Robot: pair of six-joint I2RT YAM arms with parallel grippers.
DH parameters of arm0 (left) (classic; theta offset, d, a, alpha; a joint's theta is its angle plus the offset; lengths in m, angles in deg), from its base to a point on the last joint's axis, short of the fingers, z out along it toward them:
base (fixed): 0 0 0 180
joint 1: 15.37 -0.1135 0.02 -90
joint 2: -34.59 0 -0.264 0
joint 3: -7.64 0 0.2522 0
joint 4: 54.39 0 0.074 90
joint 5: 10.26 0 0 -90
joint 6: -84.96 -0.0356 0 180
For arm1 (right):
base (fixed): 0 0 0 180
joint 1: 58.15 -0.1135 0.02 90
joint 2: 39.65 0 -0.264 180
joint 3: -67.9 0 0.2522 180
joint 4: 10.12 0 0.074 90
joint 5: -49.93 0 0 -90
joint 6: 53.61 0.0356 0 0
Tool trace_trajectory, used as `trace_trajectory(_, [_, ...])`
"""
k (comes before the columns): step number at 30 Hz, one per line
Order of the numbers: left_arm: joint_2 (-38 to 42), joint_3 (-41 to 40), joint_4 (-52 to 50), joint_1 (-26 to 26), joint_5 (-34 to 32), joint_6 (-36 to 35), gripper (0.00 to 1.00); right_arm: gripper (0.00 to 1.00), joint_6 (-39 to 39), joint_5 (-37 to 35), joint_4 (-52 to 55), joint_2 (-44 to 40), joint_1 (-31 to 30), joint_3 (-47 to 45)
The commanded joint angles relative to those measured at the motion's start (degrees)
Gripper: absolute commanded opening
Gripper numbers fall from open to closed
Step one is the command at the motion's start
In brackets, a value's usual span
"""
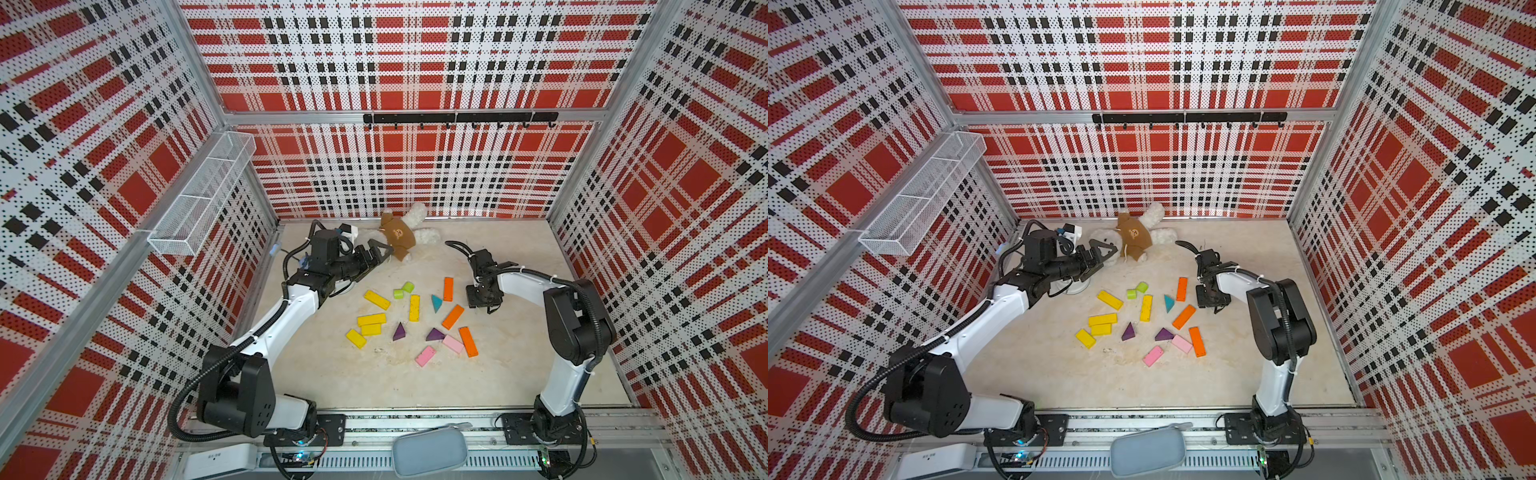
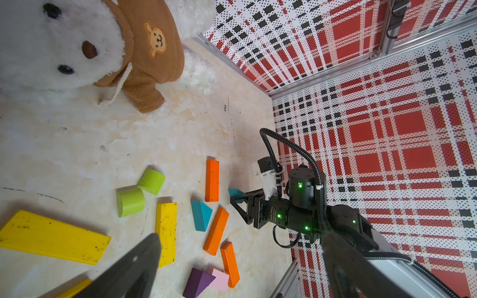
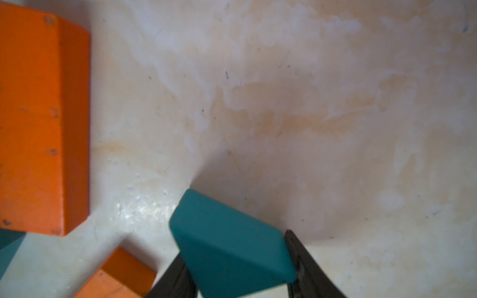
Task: Assemble a carrot with building blocks
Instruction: Move the building block to the center of the board.
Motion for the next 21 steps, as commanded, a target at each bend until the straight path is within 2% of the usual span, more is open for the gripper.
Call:
trace_trajectory(1, [-0.6,-0.4,1.5,0.3,0.3,0.5,1.00,0.49,0.1,-0.4,-0.7,-1.7,-0.1,-0.4])
trace_trajectory(4, [-0.8,-0.3,1.5,0.3,0.6,0.5,1.00,0.50,0.0,-0.1,-0.9,-1.8,-0.1,-0.4])
trace_trajectory(12, [-1.7,-0.2,1.6,1.4,1.2,0.3,0.99,0.67,-2.7,0.2,0.1,-2.3,0.0,0.0])
trace_trajectory(16, [-2.6,0.0,1.6,2.0,1.7,0.5,0.99,0.66,-4.3,1.5,0.0,-1.2,0.1,1.5])
trace_trajectory(21, [-2.8,-0.2,1.6,2.1,1.8,0.5,0.99,0.58,-4.6,3.5,0.6,1.1,0.3,3.9])
